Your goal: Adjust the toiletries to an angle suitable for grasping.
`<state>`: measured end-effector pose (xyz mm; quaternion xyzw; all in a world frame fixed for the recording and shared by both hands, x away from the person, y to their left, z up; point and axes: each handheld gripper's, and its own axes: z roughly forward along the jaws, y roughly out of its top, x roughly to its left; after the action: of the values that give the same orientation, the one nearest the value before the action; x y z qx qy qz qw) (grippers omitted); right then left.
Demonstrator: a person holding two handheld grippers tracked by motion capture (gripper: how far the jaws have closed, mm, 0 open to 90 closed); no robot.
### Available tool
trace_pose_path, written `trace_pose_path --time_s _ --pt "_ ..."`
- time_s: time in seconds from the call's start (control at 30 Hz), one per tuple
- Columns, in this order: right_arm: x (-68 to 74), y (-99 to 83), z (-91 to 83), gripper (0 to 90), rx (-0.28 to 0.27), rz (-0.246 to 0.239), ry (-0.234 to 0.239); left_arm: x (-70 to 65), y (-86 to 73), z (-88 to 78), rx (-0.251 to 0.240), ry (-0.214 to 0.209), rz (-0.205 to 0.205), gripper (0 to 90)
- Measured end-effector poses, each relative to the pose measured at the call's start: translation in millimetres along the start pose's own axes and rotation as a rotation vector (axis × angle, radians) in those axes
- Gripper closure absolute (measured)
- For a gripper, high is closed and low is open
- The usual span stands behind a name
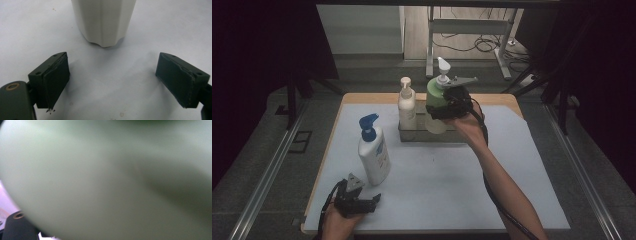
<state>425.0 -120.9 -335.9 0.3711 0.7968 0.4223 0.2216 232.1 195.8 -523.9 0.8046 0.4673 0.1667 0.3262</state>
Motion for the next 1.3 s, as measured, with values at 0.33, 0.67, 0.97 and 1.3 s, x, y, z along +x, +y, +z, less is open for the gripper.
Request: trace_pose_path --time_s 0.33,0.67,0.97,1.3 --pt "-8.0 3.4 12.7 12.2 0.007 0.008 -0.028 -0.1 0.0 0.0 -0.001 -0.001 -0.001 11.7" --pt "-14.6 0.1 32.2 12.2 0.013 0.019 -0.047 -0.1 -0.1 -0.2 0.002 0.000 0.000 11.7" --pt "-14.1 -3.7 46.4 12.2 0.021 0.013 -0.048 0.0 -0.1 -0.2 0.002 0.000 0.000 11.7" --pt "-14.8 -13.5 57.2 12.2 0.050 0.019 -0.035 -0.1 -0.1 -0.2 0.002 0.000 0.001 11.7"
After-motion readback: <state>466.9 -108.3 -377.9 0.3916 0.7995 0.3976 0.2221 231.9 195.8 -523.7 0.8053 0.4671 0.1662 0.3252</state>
